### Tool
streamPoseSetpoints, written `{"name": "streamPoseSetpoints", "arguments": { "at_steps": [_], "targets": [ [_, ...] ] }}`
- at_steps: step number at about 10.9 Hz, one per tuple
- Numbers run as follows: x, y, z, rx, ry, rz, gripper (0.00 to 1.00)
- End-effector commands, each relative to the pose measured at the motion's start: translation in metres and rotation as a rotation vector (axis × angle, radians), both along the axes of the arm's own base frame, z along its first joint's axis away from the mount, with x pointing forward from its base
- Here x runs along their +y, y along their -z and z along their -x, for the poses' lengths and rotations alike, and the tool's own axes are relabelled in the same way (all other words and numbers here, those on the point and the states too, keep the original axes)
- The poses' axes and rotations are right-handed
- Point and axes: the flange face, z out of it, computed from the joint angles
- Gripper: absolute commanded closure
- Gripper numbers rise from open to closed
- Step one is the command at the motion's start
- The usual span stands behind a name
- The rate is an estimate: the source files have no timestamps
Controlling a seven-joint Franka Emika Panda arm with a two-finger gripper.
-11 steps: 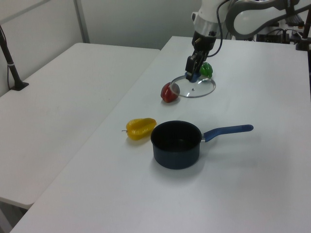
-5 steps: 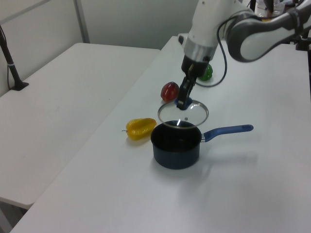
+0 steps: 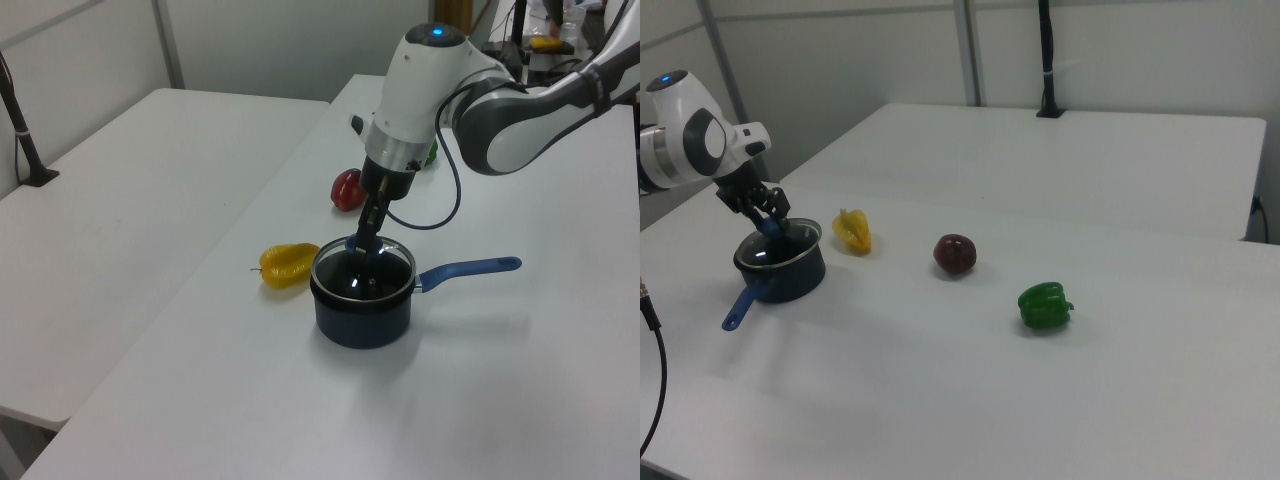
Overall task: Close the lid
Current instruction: 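Lift the lid and carry it over the black saucepan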
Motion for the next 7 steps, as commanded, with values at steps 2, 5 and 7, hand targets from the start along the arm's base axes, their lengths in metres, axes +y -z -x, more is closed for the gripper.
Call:
{"name": "streamPoseSetpoints", "arguments": {
  "at_steps": [2, 5, 7],
  "targets": [
    [0.0068, -0.0027, -0.0054, -0.033, -0.002, -0.007, 0.55],
    [0.0067, -0.0044, -0.0054, -0.033, 0.001, -0.010, 0.55],
    [0.0128, -0.0061, -0.0012, -0.031, -0.005, -0.013, 0.55]
  ]
}}
